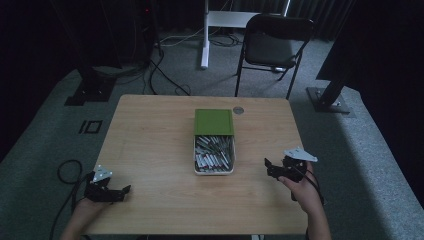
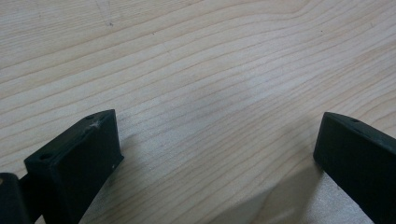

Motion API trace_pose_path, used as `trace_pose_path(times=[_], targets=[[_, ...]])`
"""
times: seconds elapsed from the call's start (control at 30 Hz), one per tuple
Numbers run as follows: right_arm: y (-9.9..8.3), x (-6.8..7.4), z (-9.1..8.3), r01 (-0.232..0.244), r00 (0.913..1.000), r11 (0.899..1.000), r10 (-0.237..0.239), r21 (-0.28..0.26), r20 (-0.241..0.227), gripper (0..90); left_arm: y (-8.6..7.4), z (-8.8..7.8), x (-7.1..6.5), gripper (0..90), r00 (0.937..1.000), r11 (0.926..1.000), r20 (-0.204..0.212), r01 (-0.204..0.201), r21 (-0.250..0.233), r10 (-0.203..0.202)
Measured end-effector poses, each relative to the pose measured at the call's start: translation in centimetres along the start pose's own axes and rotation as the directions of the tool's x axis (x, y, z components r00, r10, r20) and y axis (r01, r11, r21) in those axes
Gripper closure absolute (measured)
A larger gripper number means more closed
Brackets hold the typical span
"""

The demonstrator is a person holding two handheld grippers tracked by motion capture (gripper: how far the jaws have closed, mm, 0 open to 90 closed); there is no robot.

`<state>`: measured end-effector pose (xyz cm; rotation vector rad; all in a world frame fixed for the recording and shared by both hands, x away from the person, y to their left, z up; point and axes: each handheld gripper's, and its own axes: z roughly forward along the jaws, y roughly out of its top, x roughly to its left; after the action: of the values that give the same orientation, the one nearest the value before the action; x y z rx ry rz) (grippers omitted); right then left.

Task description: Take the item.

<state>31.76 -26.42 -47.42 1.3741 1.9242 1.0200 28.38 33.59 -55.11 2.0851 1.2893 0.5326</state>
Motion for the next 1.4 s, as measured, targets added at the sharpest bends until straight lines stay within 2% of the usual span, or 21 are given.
trace_pose_path(times=[0.3,0.47,0.67,0.77,0.93,1.03,1.07,1.13,1.23,1.3,1.37,1.4], targets=[[2.4,2.1,0.2,0.039,0.9976,0.998,-0.041,-0.041,-0.056,15.5,0.0,0.0,0.0,1.4,1.0,1.0,0.0,0.0,0.0,0.0],[3.9,3.7,0.5,0.072,0.9928,0.995,-0.077,-0.063,-0.091,15.7,0.0,0.0,0.0,1.4,1.0,1.0,0.0,0.0,0.0,0.0],[4.9,5.2,0.8,0.098,0.9854,0.992,-0.108,-0.075,-0.132,17.9,0.0,0.0,0.0,1.4,1.0,1.0,0.0,0.0,0.0,0.0],[5.2,5.7,0.9,0.105,0.9836,0.991,-0.115,-0.079,-0.139,18.0,0.0,0.0,0.0,1.4,1.0,1.0,0.0,0.0,0.0,0.0],[5.7,7.1,1.1,0.126,0.9731,0.988,-0.142,-0.094,-0.182,19.7,0.0,0.0,0.0,1.4,1.0,1.0,0.0,0.0,0.0,0.0],[5.7,7.4,1.1,0.134,0.9707,0.987,-0.149,-0.092,-0.188,19.8,0.0,0.0,0.0,1.3,1.0,1.0,0.002,-0.001,0.0,0.001],[5.8,8.1,1.3,0.154,0.964,0.983,-0.171,-0.096,-0.204,21.5,0.0,0.0,0.0,1.3,1.0,1.0,0.002,-0.001,0.0,0.001],[5.8,8.5,1.4,0.159,0.9606,0.982,-0.177,-0.097,-0.214,24.3,0.0,0.0,0.0,1.3,1.0,1.0,0.002,-0.001,0.0,0.001],[5.7,9.1,1.7,0.172,0.9559,0.98,-0.191,-0.099,-0.223,34.1,0.0,0.0,0.0,1.3,1.0,1.0,0.002,-0.001,0.0,0.001],[5.7,9.5,1.9,0.172,0.9491,0.98,-0.191,-0.097,-0.25,37.0,0.0,0.0,0.0,1.3,1.0,1.0,0.002,-0.001,0.0,0.001],[5.6,10.0,2.1,0.194,0.9404,0.976,-0.213,-0.094,-0.265,39.3,0.0,0.0,0.0,1.3,1.0,1.0,0.002,-0.001,0.0,0.001],[5.6,10.0,2.1,0.194,0.9404,0.976,-0.213,-0.094,-0.265,39.3,0.0,0.0,0.0,1.3,1.0,1.0,0.002,-0.001,0.0,0.001]])
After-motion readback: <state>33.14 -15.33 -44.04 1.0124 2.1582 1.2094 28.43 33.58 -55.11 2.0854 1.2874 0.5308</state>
